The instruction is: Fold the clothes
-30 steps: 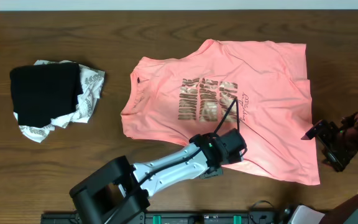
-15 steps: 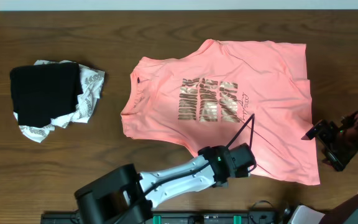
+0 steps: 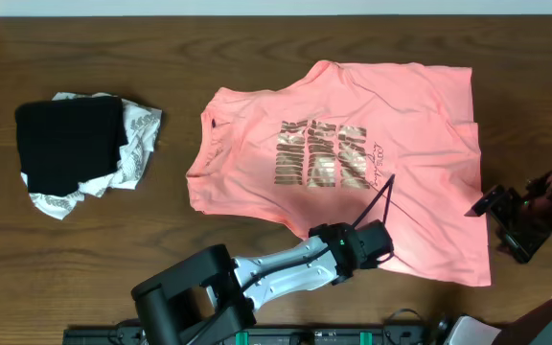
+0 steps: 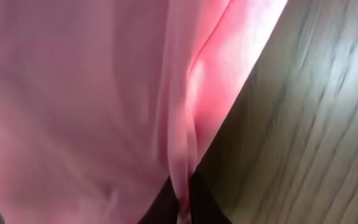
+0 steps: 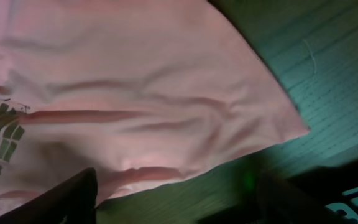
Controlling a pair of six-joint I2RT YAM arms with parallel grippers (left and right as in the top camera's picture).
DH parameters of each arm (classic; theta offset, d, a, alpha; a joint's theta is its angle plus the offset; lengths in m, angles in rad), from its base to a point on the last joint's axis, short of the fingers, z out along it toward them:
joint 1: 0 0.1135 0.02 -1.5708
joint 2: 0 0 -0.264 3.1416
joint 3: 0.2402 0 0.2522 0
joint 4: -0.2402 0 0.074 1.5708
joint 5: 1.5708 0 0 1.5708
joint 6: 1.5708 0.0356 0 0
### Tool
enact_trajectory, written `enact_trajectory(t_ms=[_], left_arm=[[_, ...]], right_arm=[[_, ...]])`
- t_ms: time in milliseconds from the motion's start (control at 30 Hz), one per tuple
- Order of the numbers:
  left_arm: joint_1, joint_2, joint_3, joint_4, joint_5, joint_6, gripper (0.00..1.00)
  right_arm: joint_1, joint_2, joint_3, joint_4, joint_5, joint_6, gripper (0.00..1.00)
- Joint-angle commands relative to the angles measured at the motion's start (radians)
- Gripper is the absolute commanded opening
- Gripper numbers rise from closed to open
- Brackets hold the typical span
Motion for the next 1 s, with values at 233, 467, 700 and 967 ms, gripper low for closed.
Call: enact_trajectory(t_ms=[233,467,700,967], left_arm=[[0.005,-0.046,0.026,-0.034,-0.028,-0.002,0.06],[0.005,-0.046,0.026,-0.026,-0.027,-0.003,0.06],[0.005,-0.046,0.026,-0.027,-0.027,-0.003,0.06],[0.005,-0.046,0.026,-0.026,-0.027,-0.002,0.06]], right_arm=[[-0.012,0.002,-0.003,-0.073,0.02,-0.022,0.63],[-0.013,0.002,-0.078,-0.045,0.05,0.027,0.65],[-0.062,0.002,-0.206,0.117,0.09,0.112,0.74],[-0.196,0.002,-0.275,0.227,0.098,0.109,0.77]])
